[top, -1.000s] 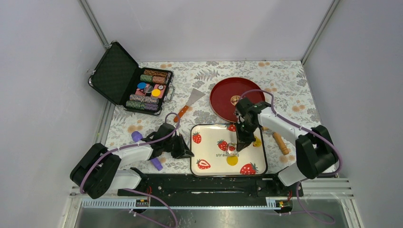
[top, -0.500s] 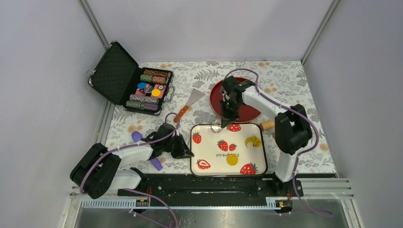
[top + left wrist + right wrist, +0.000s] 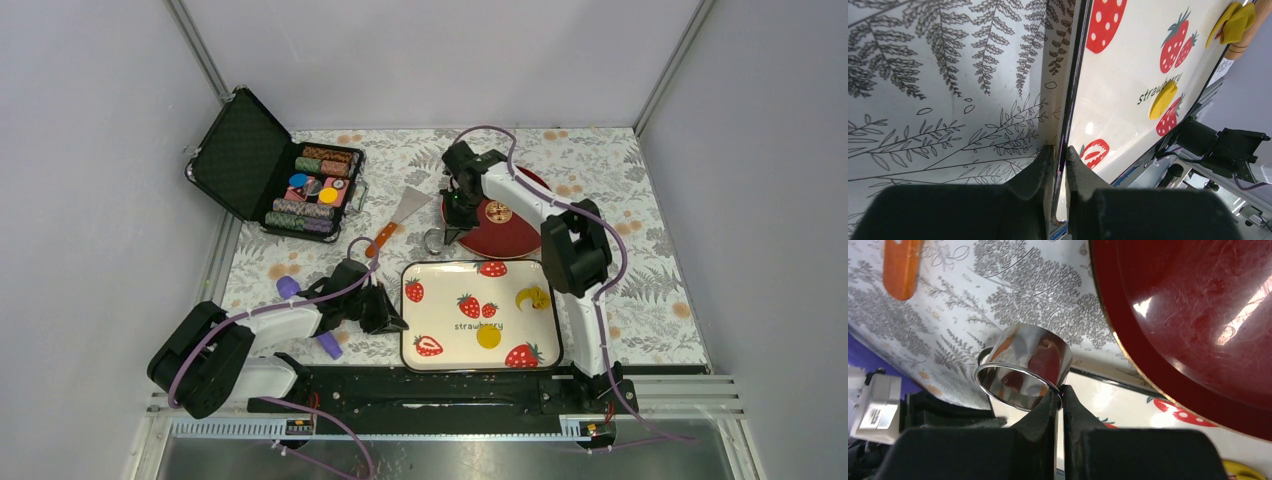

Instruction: Roll out the dumpling wrappers from the dough

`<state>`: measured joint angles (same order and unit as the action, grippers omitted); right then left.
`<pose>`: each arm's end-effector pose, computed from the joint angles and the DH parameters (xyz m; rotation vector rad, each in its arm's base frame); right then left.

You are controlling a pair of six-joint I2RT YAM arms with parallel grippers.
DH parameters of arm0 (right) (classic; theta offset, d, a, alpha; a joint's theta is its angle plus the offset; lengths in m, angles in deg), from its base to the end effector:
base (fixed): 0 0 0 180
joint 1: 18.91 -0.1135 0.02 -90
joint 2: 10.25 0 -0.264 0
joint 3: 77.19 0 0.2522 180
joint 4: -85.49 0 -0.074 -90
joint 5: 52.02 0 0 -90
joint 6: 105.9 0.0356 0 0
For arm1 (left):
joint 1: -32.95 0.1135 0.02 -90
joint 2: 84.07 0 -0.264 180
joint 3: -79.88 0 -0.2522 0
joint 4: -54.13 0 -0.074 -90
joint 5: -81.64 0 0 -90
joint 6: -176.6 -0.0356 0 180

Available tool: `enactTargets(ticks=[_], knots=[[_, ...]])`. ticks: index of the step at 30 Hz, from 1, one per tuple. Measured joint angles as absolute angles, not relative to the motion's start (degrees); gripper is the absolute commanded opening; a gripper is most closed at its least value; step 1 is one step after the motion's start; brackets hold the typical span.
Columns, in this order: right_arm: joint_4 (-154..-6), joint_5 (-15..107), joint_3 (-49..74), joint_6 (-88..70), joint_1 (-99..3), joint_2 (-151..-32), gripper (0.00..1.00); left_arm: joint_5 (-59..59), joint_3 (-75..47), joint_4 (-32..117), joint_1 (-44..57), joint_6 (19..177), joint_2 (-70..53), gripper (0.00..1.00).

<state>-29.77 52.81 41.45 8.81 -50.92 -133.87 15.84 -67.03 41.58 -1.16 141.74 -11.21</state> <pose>0.3810 0.2489 0.2098 -0.2517 2.8867 0.5779 0.1583 -0.1249 0.1202 -0.3051 2.7496 -1.0823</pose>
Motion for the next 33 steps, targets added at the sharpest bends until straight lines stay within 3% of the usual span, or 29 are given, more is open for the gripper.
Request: enactTargets(ticks=[3,9,16,19,25,33], knots=[[-29.73,52.35,42.00,9.00,-50.92,-135.77,0.04,15.84,-67.03,41.58,-1.16,141.74,-11.21,0.00],[-29.11,52.08,42.02,9.13,-50.94,-137.41,0.40,15.84,-67.03,41.58,-1.16,141.74,-11.23,0.00],[-29.16,51.89,41.87,9.00,-50.96,-137.32,0.63,15.62,-67.27,41.76,-1.16,141.76,-11.62,0.00],[-29.16,51.58,41.19,8.98,-50.96,-136.45,0.69,15.43,-67.27,41.74,-1.16,141.71,-11.75,0.03],[-29.73,50.86,36.29,8.98,-50.96,-129.45,0.77,14.31,-67.29,40.14,-1.29,141.69,-13.22,0.20],[-33.33,51.71,30.81,9.94,-51.00,-122.13,0.77,11.73,-67.29,36.95,-1.27,141.52,-16.14,0.21]])
